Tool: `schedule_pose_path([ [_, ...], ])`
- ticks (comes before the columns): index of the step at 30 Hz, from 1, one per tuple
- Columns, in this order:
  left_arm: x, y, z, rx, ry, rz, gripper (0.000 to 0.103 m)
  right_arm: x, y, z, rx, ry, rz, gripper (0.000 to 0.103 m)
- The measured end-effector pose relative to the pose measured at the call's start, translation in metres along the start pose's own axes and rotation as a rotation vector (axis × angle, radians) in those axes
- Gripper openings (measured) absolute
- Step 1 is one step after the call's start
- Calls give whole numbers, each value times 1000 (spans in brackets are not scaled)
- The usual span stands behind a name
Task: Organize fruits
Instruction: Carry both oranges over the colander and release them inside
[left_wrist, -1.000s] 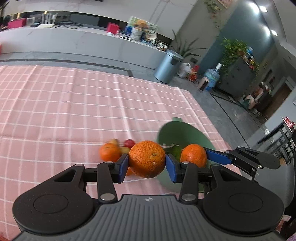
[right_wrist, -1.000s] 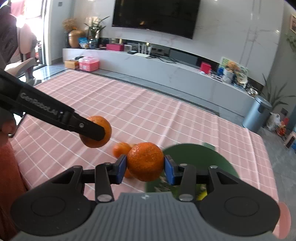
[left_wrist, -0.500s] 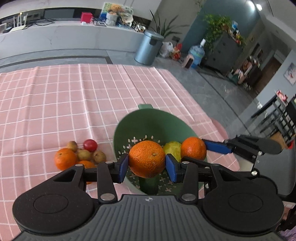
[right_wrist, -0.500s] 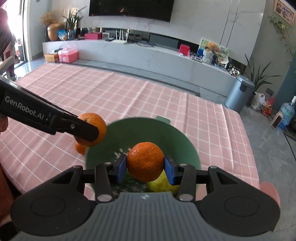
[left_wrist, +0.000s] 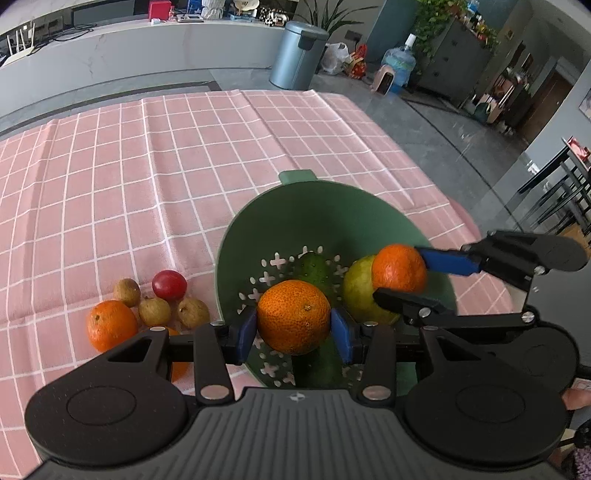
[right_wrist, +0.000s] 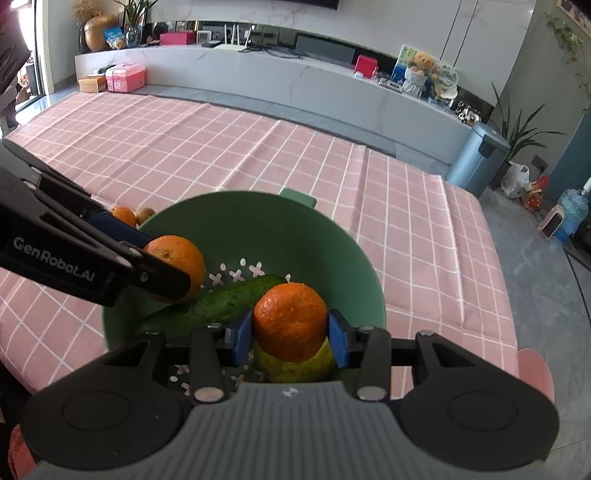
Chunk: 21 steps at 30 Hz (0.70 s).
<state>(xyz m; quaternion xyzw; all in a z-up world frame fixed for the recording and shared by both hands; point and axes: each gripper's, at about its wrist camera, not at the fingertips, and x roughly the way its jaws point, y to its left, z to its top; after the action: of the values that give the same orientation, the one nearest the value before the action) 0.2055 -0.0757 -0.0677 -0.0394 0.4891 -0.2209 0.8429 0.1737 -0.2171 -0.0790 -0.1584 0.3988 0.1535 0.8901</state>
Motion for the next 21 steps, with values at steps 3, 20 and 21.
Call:
schedule_pose_path([
  [3,5,0,4,13,1,10,49,4,1,5,-17,1,-1,41],
  [20,21,9,23,-16,-2,2,55,31,4,33,-145,34,35,41],
  [21,19,10,24,-24,-5,-7,56,32,3,33,-144,33,37,41],
])
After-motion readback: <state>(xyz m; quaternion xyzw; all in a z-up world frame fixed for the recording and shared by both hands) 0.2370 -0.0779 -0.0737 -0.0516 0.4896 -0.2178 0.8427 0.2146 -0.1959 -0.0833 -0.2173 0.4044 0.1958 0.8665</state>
